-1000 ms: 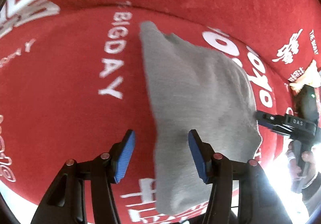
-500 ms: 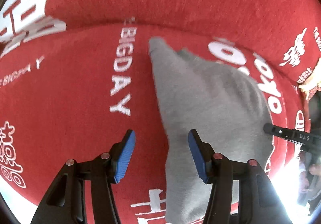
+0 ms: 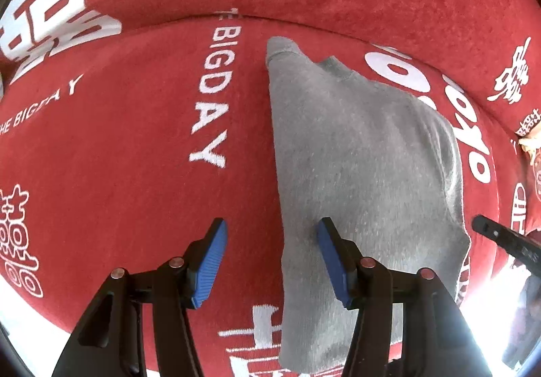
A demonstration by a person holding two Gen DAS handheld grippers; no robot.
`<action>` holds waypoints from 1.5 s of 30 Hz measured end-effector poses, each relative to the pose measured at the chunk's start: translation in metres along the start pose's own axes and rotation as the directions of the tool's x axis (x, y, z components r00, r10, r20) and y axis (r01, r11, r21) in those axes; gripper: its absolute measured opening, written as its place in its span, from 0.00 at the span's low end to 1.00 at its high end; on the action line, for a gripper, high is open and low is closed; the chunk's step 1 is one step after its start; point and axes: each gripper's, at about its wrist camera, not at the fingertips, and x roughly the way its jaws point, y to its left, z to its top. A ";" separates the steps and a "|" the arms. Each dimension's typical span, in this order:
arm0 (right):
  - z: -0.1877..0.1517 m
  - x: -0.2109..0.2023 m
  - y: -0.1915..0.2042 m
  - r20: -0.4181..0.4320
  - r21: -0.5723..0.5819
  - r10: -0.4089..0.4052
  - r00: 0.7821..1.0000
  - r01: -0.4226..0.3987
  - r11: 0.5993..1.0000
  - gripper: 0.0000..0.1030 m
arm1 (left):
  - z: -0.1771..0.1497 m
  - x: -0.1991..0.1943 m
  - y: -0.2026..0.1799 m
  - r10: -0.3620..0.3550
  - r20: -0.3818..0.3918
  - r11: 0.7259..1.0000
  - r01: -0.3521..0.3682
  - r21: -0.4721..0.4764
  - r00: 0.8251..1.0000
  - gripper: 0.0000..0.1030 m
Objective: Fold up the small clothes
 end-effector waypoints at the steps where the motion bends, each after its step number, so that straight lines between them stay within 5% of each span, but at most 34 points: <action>1: -0.005 -0.004 0.005 0.005 -0.006 0.015 1.000 -0.015 1.000 0.13 | -0.002 -0.001 0.001 0.002 -0.004 1.000 -0.002 -0.007 1.000 0.55; 8: -0.026 0.006 0.026 -0.028 -0.069 0.026 0.999 -0.028 0.997 0.13 | -0.010 -0.005 -0.004 0.025 -0.018 1.000 -0.024 0.004 1.000 0.55; 22: -0.023 0.029 0.018 -0.090 0.006 0.031 0.995 -0.030 1.000 0.12 | -0.020 -0.008 -0.009 0.057 -0.050 0.998 -0.055 0.041 0.997 0.56; 38: -0.051 -0.025 0.015 -0.133 0.073 -0.010 0.991 0.020 0.997 0.18 | -0.056 -0.048 -0.027 0.094 -0.109 0.994 -0.088 0.060 0.990 0.56; 40: -0.050 -0.032 0.018 -0.140 0.070 -0.008 0.990 0.018 0.997 0.25 | -0.058 -0.057 -0.030 0.084 -0.107 0.995 -0.077 0.064 0.991 0.56; 41: -0.050 -0.035 0.020 -0.148 0.069 -0.006 0.989 0.016 0.998 0.40 | -0.060 -0.063 -0.032 0.095 -0.105 0.993 -0.087 0.074 0.990 0.58; 42: -0.049 -0.039 0.023 -0.152 0.065 -0.005 0.988 0.015 0.998 0.51 | -0.060 -0.068 -0.035 0.105 -0.104 0.992 -0.096 0.084 0.989 0.74; 44: -0.048 -0.048 0.029 -0.146 0.046 -0.019 0.989 0.026 0.999 0.52 | -0.061 -0.082 -0.038 0.114 -0.083 0.990 -0.105 0.099 0.990 0.91; 45: -0.048 -0.052 0.034 -0.147 0.033 -0.030 0.989 0.035 0.999 0.52 | -0.061 -0.089 -0.039 0.117 -0.069 0.989 -0.110 0.102 0.991 0.91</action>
